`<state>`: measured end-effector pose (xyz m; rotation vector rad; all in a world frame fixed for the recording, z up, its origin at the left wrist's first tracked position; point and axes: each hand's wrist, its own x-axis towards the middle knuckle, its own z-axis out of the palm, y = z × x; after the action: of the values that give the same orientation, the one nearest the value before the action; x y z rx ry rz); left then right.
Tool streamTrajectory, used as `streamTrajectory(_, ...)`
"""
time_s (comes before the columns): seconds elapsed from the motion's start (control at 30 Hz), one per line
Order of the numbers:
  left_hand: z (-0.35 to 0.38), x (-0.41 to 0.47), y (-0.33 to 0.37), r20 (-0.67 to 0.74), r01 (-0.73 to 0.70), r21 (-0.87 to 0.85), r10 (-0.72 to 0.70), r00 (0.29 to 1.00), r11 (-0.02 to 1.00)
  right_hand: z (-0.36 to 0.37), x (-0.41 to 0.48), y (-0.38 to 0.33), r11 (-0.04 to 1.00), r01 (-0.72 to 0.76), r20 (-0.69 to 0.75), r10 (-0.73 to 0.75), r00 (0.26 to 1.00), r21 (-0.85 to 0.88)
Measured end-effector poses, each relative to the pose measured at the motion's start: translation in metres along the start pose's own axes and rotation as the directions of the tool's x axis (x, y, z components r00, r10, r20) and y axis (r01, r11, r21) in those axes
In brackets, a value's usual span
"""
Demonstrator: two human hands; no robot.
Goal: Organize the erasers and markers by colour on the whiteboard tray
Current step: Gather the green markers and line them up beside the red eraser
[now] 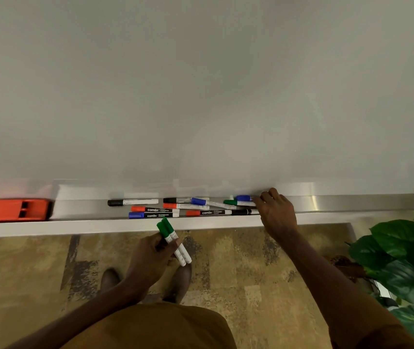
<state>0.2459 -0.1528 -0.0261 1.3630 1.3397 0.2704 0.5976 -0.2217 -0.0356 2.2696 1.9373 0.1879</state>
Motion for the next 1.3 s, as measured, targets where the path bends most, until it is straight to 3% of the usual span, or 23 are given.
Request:
streamTrajectory(0.27,0.002,0.000,-0.003,0.022,0.004,0.007,-0.004,1.000,1.000,0.001,-0.019,0.042,0.991,-0.114,0.063,0.119,0.991,-0.072)
streamTrajectory(0.57,0.010,-0.001,0.001,0.041,-0.007,0.040,0.006,0.999,0.999,0.007,-0.044,0.093,0.938,-0.325,0.194,0.343,0.919,-0.120)
streamTrajectory(0.9,0.005,0.001,0.008,0.024,0.019,0.003,-0.019,1.000,1.000,0.022,-0.054,0.114,0.938,-0.346,0.159,0.338,0.928,0.023)
streamTrajectory(1.0,-0.003,0.001,0.003,0.008,0.022,-0.025,-0.022,1.000,0.999,0.012,-0.065,0.109,0.934,-0.342,0.088,0.334,0.938,0.102)
streamTrajectory(1.17,-0.022,-0.003,-0.001,-0.111,0.050,-0.123,-0.064,0.992,0.991,-0.017,-0.082,0.076,0.930,-0.333,-0.047,0.344,0.938,0.158)
streamTrajectory(1.3,-0.046,-0.004,-0.005,-0.218,0.079,-0.276,-0.143,0.965,0.958,-0.027,-0.074,0.017,0.920,-0.222,-0.052,0.251,0.967,0.322)
